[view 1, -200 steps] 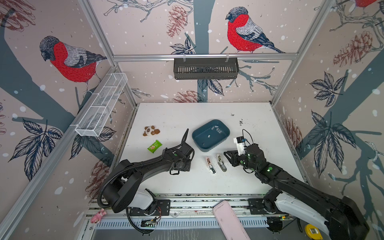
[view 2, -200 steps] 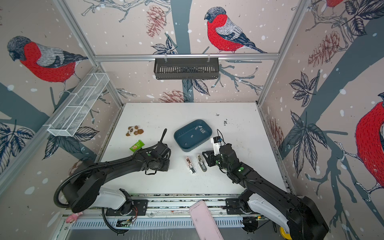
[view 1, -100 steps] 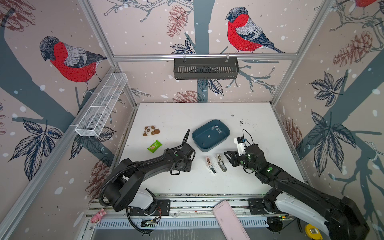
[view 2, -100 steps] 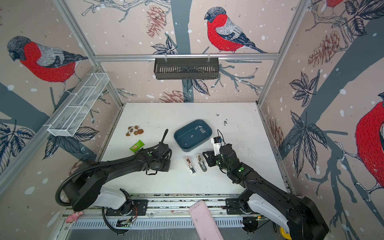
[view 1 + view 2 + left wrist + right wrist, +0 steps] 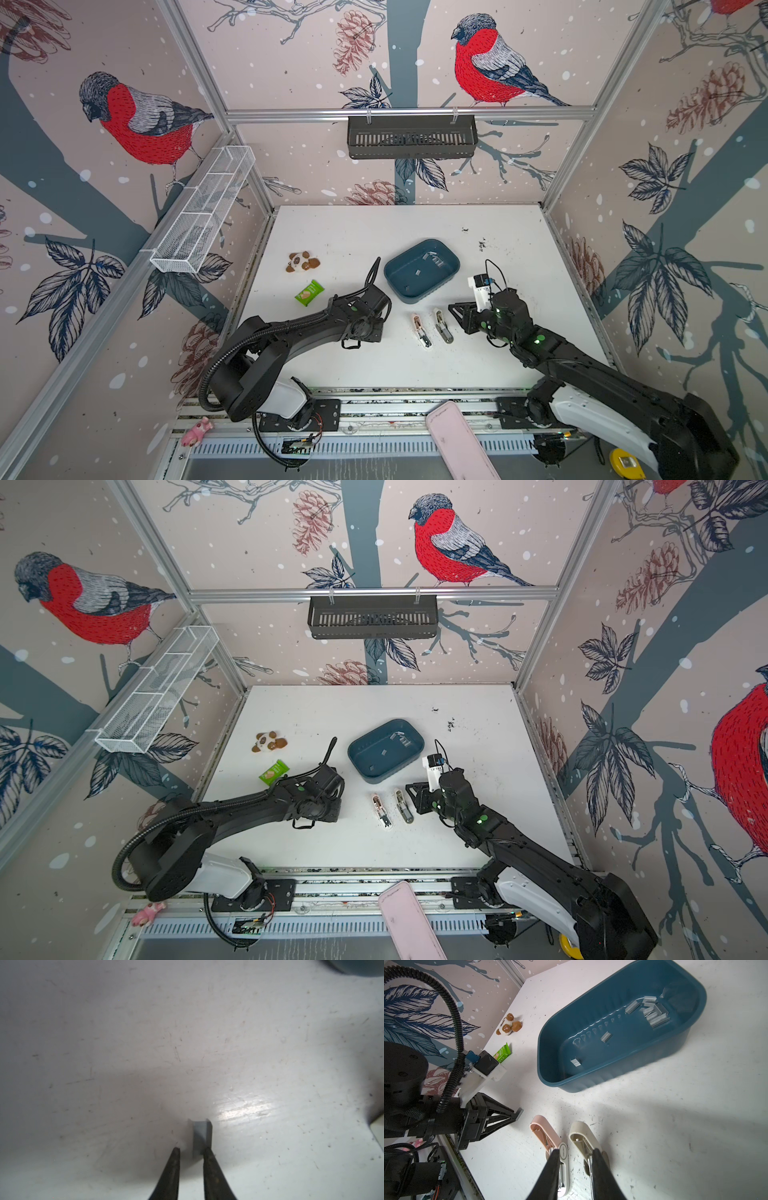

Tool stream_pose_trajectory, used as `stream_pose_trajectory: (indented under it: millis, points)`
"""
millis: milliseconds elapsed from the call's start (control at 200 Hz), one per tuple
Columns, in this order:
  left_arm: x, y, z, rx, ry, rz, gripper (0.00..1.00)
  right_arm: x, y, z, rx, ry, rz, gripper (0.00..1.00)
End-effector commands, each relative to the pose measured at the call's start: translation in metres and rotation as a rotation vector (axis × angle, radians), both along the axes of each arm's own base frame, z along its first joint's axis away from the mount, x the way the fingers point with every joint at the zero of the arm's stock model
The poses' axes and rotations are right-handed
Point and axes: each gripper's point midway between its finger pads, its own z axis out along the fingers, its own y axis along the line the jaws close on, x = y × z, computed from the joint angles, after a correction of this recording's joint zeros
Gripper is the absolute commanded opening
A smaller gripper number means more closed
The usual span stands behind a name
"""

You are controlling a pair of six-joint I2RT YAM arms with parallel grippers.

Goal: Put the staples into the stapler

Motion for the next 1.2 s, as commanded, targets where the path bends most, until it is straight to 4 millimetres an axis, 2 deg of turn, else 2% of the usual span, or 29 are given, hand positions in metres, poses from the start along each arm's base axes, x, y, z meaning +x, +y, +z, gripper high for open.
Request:
stream_pose_trajectory:
  millis: [0, 505, 700, 805, 951, 1196]
  points:
    - [0.002, 0.000, 0.001, 0.010, -0.004, -0.001, 0.23, 0.003, 0.001, 0.006, 0.018, -0.023, -0.008, 0.29]
    - [0.002, -0.001, -0.005, 0.024, 0.016, -0.015, 0.04, 0.003, 0.000, 0.005, 0.024, -0.018, -0.009, 0.29]
    - [0.005, -0.010, 0.004, -0.024, -0.003, -0.027, 0.00, 0.001, 0.005, 0.015, 0.064, -0.016, 0.010, 0.29]
    - [0.011, -0.016, 0.019, -0.071, -0.035, -0.034, 0.00, -0.001, 0.008, 0.025, 0.102, -0.022, 0.023, 0.29]
    - [0.021, -0.031, 0.050, -0.208, -0.095, -0.055, 0.00, -0.005, 0.017, 0.042, 0.181, -0.023, 0.054, 0.32]
    - [0.035, -0.069, 0.114, -0.554, -0.195, -0.150, 0.00, -0.018, 0.038, 0.092, 0.407, -0.047, 0.175, 0.43]
